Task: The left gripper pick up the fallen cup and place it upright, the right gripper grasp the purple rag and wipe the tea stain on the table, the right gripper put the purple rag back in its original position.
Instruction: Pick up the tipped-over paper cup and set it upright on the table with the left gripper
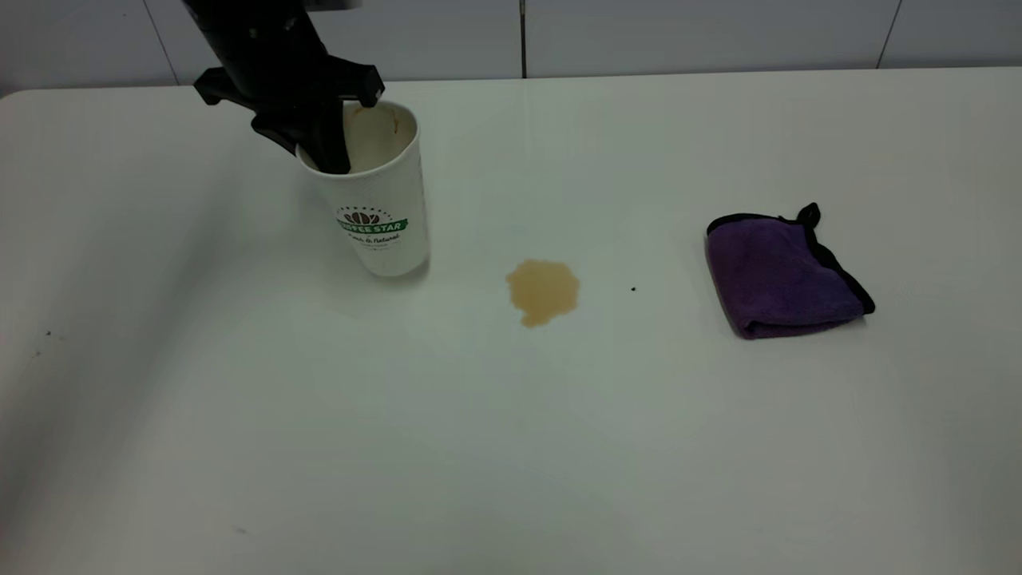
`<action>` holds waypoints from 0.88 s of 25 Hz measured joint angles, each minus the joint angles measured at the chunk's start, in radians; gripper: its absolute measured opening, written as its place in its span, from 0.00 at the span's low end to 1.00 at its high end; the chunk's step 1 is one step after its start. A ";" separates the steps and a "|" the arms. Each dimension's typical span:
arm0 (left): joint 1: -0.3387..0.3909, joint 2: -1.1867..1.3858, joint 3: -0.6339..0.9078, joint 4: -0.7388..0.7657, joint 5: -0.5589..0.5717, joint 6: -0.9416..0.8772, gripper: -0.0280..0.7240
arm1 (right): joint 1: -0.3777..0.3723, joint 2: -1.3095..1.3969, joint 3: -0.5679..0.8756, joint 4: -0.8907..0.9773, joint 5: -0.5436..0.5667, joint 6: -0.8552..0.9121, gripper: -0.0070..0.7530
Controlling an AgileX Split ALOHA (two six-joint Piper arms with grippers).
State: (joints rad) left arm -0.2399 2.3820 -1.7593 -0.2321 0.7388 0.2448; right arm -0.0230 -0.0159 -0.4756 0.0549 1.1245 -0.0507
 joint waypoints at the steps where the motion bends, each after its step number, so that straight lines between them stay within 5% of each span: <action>1: -0.001 0.008 -0.012 0.011 0.001 -0.010 0.00 | 0.000 0.000 0.000 0.000 0.000 0.000 0.32; 22: -0.008 0.072 -0.054 0.077 -0.001 -0.046 0.09 | 0.000 0.000 0.000 0.000 0.000 0.000 0.32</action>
State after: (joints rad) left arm -0.2482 2.4536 -1.8131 -0.1549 0.7381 0.1989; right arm -0.0230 -0.0159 -0.4756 0.0549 1.1245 -0.0507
